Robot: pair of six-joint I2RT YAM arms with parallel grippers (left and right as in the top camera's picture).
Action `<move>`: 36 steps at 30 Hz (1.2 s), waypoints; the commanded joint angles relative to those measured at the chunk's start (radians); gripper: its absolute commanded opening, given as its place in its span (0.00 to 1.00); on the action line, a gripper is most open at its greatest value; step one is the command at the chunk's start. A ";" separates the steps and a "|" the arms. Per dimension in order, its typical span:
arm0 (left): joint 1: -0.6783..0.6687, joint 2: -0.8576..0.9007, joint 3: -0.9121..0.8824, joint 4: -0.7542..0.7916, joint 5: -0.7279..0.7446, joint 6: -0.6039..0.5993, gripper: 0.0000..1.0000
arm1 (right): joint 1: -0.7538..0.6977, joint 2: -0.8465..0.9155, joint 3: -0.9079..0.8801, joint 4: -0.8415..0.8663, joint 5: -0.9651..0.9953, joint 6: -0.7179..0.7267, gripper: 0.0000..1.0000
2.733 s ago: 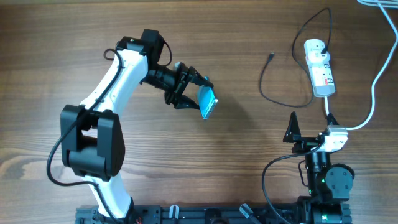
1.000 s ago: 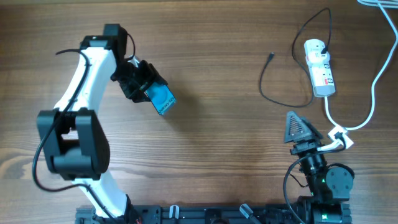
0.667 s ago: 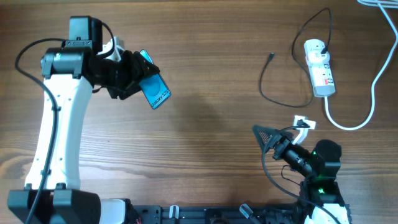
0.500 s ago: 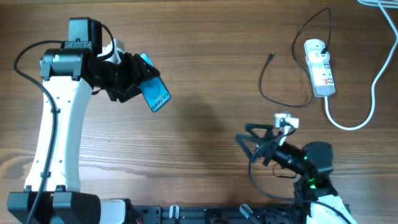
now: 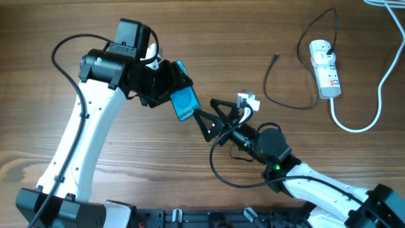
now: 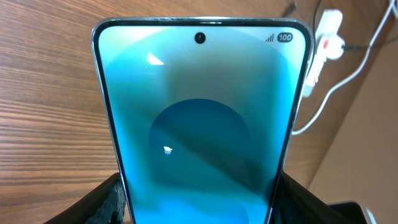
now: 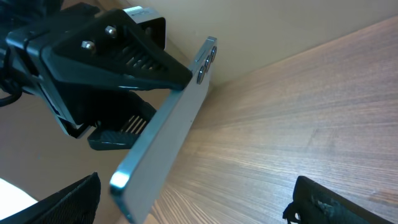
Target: Plug charger to phone and switch on socket
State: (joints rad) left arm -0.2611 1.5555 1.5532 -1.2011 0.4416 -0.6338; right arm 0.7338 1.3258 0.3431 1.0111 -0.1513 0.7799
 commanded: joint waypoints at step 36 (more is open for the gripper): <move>-0.226 0.003 0.017 0.116 -0.182 -0.347 0.30 | 0.055 0.091 0.079 0.044 0.203 0.243 0.30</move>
State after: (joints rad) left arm -0.4847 1.5578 1.5532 -1.0939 0.2729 -0.9611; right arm 0.7830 1.4063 0.4011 1.0554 0.0685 0.9974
